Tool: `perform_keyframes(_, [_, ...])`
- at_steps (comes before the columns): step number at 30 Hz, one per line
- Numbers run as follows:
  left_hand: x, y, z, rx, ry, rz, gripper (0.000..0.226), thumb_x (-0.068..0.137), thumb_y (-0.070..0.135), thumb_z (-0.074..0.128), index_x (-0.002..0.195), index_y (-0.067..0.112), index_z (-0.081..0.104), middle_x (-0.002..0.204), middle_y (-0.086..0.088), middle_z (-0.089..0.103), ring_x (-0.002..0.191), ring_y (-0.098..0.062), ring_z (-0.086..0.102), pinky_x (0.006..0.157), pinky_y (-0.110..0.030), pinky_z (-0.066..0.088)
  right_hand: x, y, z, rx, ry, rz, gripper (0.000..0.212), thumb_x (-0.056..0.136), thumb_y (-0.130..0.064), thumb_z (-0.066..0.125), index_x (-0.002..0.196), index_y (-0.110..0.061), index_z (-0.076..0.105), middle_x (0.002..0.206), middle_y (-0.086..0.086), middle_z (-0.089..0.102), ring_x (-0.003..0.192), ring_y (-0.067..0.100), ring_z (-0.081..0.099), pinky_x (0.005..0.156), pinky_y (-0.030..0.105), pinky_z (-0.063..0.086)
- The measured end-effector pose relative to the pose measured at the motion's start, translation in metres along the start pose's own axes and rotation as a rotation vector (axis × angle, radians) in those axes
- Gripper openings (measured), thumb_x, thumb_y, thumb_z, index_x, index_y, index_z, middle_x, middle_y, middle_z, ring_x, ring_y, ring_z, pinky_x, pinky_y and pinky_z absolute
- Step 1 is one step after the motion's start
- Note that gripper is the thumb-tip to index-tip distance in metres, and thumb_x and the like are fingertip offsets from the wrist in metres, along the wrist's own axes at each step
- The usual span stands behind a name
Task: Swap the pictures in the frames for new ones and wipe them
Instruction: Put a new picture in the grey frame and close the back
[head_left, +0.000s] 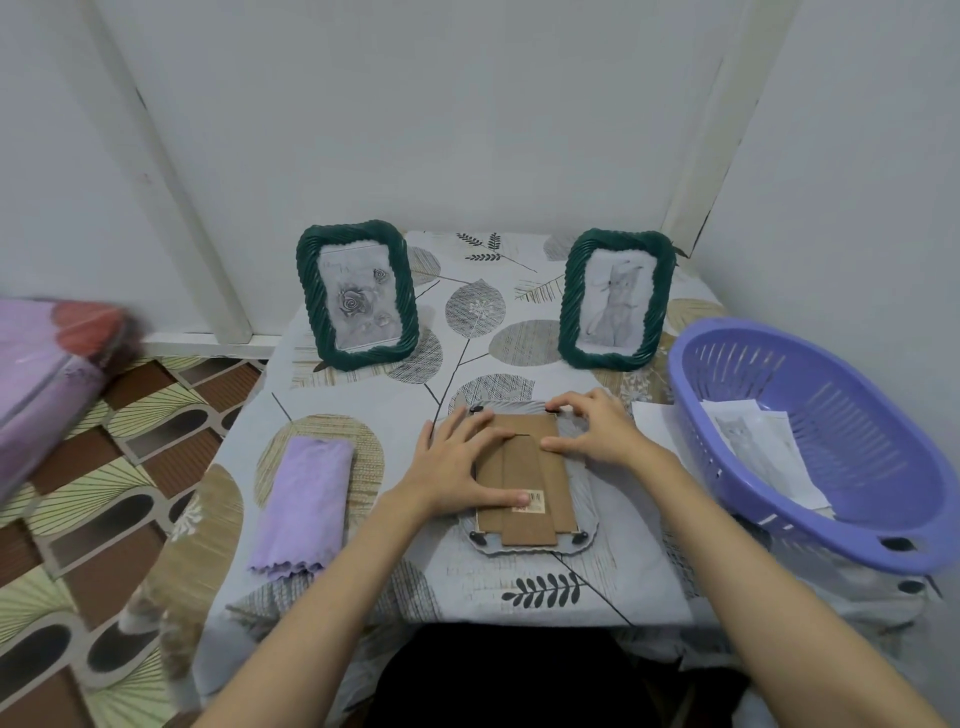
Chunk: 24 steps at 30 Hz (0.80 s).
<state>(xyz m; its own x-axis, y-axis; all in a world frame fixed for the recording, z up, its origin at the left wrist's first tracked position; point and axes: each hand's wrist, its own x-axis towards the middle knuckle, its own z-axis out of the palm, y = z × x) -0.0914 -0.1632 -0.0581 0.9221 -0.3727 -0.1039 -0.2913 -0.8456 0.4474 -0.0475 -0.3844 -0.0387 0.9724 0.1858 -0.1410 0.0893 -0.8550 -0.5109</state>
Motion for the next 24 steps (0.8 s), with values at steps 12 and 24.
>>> perform_keyframes(12, [-0.002, 0.001, 0.001, -0.019, 0.009, -0.012, 0.081, 0.065, 0.074, 0.059, 0.135, 0.048, 0.029, 0.153, 0.015, 0.012, 0.143, -0.011, -0.004, 0.115, -0.051, -0.005, -0.009, 0.009, 0.012, 0.061, 0.179, -0.078, 0.043, 0.07, -0.054, 0.071, 0.108, -0.037, 0.063, 0.107, -0.002, 0.054, 0.11, 0.023, 0.042, 0.095, 0.038, 0.036])
perform_keyframes(24, [0.007, -0.009, 0.002, -0.195, 0.286, -0.059, 0.072, 0.068, 0.075, 0.044, 0.131, 0.04, 0.045, 0.151, 0.006, 0.027, 0.143, -0.02, 0.01, 0.116, -0.046, 0.009, -0.034, -0.001, 0.036, -0.03, 0.273, -0.015, 0.048, 0.074, -0.066, 0.057, 0.117, -0.043, 0.058, 0.13, -0.008, 0.047, 0.12, 0.015, 0.034, 0.097, 0.037, 0.024])
